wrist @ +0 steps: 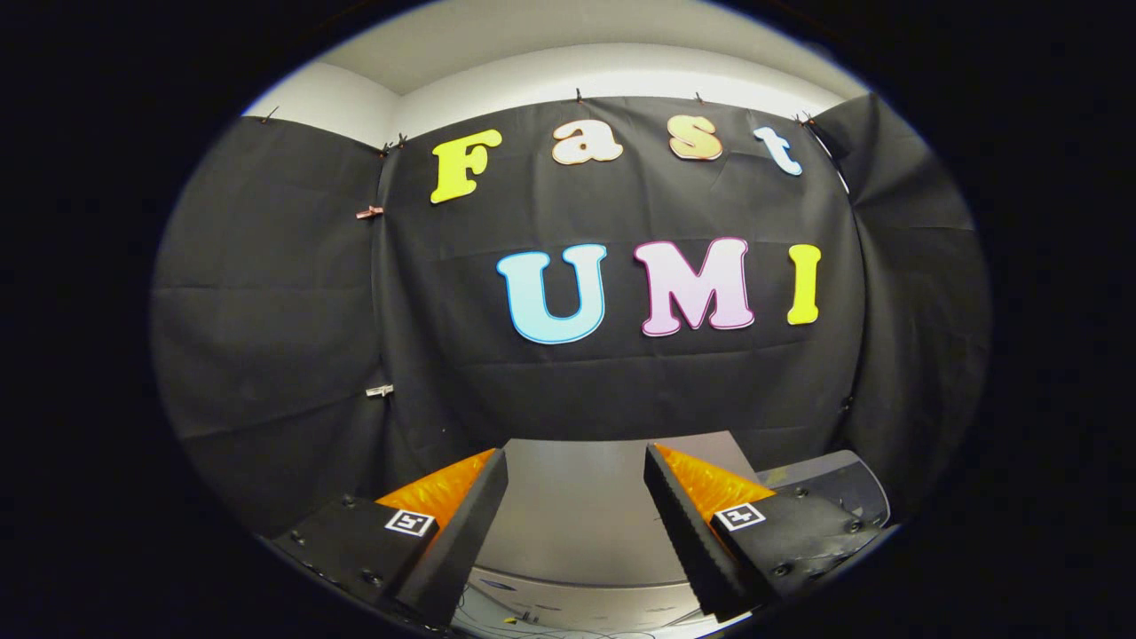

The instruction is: Put the clothes into the washing machine and then close the washing machine lid.

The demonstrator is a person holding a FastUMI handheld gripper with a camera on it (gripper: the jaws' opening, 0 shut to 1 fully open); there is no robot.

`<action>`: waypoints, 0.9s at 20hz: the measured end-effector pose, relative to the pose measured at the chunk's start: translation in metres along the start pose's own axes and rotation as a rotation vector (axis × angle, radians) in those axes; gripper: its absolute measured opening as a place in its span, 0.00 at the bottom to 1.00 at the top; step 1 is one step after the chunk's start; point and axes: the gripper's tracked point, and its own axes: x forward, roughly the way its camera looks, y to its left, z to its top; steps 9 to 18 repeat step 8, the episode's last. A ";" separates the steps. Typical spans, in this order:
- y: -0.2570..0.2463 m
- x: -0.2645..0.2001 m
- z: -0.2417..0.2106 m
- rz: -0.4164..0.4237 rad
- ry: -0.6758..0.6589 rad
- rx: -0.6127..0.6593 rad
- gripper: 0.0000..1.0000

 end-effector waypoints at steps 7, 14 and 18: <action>-0.009 0.002 0.012 -0.060 -0.038 -0.011 0.98; -0.009 0.002 0.012 -0.066 -0.038 -0.017 0.98; -0.009 0.002 0.012 -0.066 -0.038 -0.017 0.98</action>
